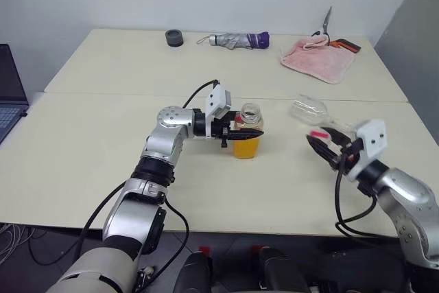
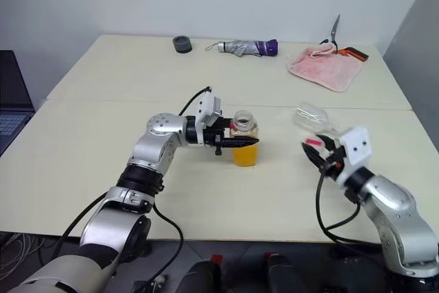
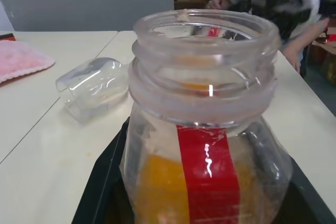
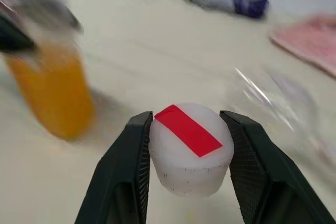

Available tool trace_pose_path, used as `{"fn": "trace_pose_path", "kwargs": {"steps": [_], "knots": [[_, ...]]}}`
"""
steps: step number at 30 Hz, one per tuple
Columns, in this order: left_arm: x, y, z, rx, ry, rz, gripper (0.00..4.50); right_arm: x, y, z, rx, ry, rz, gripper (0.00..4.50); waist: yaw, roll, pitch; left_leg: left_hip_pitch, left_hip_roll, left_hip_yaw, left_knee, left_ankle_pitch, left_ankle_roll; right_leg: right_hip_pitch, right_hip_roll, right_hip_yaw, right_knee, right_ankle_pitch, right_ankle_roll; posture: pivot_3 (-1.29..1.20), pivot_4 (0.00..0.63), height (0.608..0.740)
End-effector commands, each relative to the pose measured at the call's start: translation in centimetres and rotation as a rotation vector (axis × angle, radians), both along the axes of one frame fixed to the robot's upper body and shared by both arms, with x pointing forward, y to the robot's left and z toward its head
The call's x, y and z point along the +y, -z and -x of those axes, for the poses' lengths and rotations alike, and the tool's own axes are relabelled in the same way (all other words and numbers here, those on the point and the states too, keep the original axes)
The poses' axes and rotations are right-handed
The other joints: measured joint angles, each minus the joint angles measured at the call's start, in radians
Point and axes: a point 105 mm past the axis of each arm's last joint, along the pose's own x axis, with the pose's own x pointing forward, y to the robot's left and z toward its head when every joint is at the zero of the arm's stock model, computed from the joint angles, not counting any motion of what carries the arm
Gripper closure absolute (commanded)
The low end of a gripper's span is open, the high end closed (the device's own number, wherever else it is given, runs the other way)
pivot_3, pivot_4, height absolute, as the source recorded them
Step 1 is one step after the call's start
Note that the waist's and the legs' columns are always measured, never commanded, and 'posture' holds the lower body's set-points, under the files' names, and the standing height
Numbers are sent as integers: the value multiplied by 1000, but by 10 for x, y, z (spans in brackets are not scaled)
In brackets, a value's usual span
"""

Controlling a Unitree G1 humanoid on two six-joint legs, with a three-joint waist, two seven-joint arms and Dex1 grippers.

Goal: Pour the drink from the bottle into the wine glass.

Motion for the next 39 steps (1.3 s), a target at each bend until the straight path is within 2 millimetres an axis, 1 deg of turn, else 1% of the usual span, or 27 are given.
{"fn": "trace_pose_path", "kwargs": {"steps": [1,3,4,5,7,9,10,11,13,14,16,17,18,21,22,25,27,28,32,35,39], "knots": [[-2,-16,2,-55,11,39,2707,-26,12,1,-23,121,54,2759,-5,0,0,0,0,1,0,0,0,0,0,1,0,0,0,0,150,740],[-2,-16,2,-55,9,39,2707,-33,24,1,0,160,61,2759,-9,0,0,1,1,2,0,0,0,0,1,2,1,0,0,0,150,740],[-2,-16,2,-55,9,39,2707,-35,30,1,14,170,55,2212,-11,0,0,2,1,2,0,0,0,0,2,2,1,0,0,0,150,740],[-1,-16,2,-55,9,38,2707,-38,34,0,23,185,40,2052,-11,0,0,2,1,2,0,0,0,0,2,2,1,0,0,0,150,740],[-1,-16,2,-55,7,38,2707,-41,38,-1,30,203,4,1446,-10,0,0,2,2,1,0,0,0,0,2,2,1,0,0,0,150,740],[0,-17,2,-56,2,40,2707,-42,37,0,33,204,-28,654,-10,0,0,1,1,1,0,0,0,0,2,2,1,0,0,0,150,740],[1,-17,1,-56,-1,42,2707,-43,36,0,36,201,-39,399,-9,0,0,1,1,1,0,0,0,0,2,2,1,0,0,0,150,740],[2,-17,1,-56,-5,42,2707,-43,35,1,36,196,-48,5,-9,0,0,1,1,2,0,0,0,0,2,2,1,0,0,0,150,740],[3,-16,1,-56,-13,44,2707,-43,32,3,33,183,-64,0,-9,0,0,1,1,1,0,0,0,0,2,2,1,0,0,0,150,740],[8,-18,-2,-54,-47,56,2707,-33,17,4,3,123,-70,0,-9,0,0,1,1,1,0,0,0,0,2,2,1,0,0,0,150,740],[19,-21,-9,-49,-123,80,2707,-5,-7,9,-30,-36,-51,0,-12,3,1,1,1,2,0,0,0,0,2,3,1,0,0,0,150,740],[22,-21,-11,-48,-147,87,2707,4,-13,11,-32,-87,-44,0,-15,3,1,2,1,2,0,0,0,0,2,3,1,0,0,0,150,740],[29,-23,-16,-43,-196,108,2707,23,-20,14,-28,-180,-46,0,-17,3,1,2,2,2,0,0,0,0,2,3,1,0,0,0,150,740],[51,-30,-28,-20,-340,178,2707,69,-37,19,-20,-408,-46,0,-23,2,1,2,4,0,0,0,0,0,4,1,1,0,0,0,150,740],[56,-31,-29,-17,-369,189,2707,78,-40,19,-21,-449,-43,0,-24,2,1,2,4,-1,0,0,0,1,5,1,1,0,1,0,150,740],[84,-32,-39,-24,-526,209,2707,119,-57,10,-54,-600,-42,0,-25,2,1,2,4,-1,0,0,0,1,5,1,1,0,0,0,150,740],[103,-30,-45,-43,-629,196,2707,143,-61,4,-54,-676,-37,0,-25,2,1,2,4,0,1,0,0,1,4,1,1,0,0,0,150,740],[109,-30,-47,-48,-663,191,2707,150,-62,1,-52,-697,-33,0,-24,1,1,1,4,-1,1,0,0,1,4,0,1,0,0,0,150,740],[145,-25,-60,-84,-878,146,2707,185,-61,-16,-59,-755,-2,0,-17,1,2,0,3,-3,1,0,0,0,2,-2,0,0,0,0,150,740],[160,-26,-64,-96,-968,145,2710,199,-63,-26,-73,-760,12,0,-9,1,2,0,3,-2,1,0,0,0,-2,-2,0,0,0,0,150,740],[183,-29,-70,-101,-1104,173,2711,221,-70,-39,-108,-766,33,0,-7,1,1,0,3,-1,2,0,0,-1,-3,-2,1,1,0,0,150,740]]}}
